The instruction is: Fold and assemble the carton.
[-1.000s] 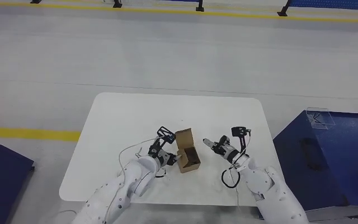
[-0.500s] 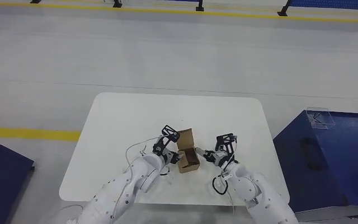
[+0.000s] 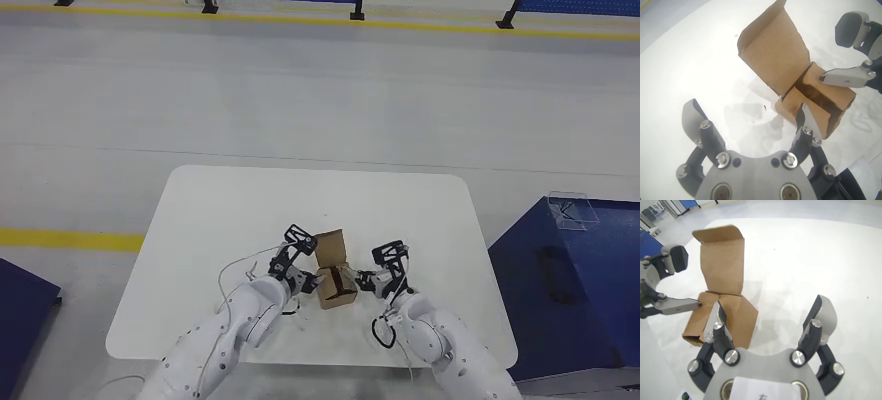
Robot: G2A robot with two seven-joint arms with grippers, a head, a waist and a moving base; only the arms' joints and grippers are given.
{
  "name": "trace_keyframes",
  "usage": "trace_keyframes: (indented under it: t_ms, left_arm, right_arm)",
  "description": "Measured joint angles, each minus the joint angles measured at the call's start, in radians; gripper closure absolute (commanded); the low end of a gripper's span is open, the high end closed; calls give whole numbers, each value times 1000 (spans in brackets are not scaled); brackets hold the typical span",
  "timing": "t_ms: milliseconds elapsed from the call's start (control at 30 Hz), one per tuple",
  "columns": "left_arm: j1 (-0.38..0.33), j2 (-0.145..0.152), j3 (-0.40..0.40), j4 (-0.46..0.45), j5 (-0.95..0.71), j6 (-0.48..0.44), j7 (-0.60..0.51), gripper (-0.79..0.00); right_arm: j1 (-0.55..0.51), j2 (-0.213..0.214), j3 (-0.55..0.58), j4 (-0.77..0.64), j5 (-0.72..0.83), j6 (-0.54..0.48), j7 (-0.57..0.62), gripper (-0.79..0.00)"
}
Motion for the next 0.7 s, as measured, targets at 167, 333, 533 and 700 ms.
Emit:
trace_keyframes:
  t_ms: [167, 333, 533, 700]
  left_arm:
    - [34, 8, -37, -48, -21, -24, 5, -785]
    - [33, 7, -35, -46, -20, -22, 4, -785]
    - [37, 3, -72, -22, 153, 195, 131, -785]
    - [27, -32, -4, 39, 328, 445, 254, -785]
  right_arm:
    - [0, 0, 1, 0, 0, -1, 2, -785]
    - [0, 0, 1, 0, 0, -1, 1, -785]
    - [-46, 13, 67, -12, 22, -117, -66, -785]
    - [-139, 45, 186, -91, -26, -270, -74, -785]
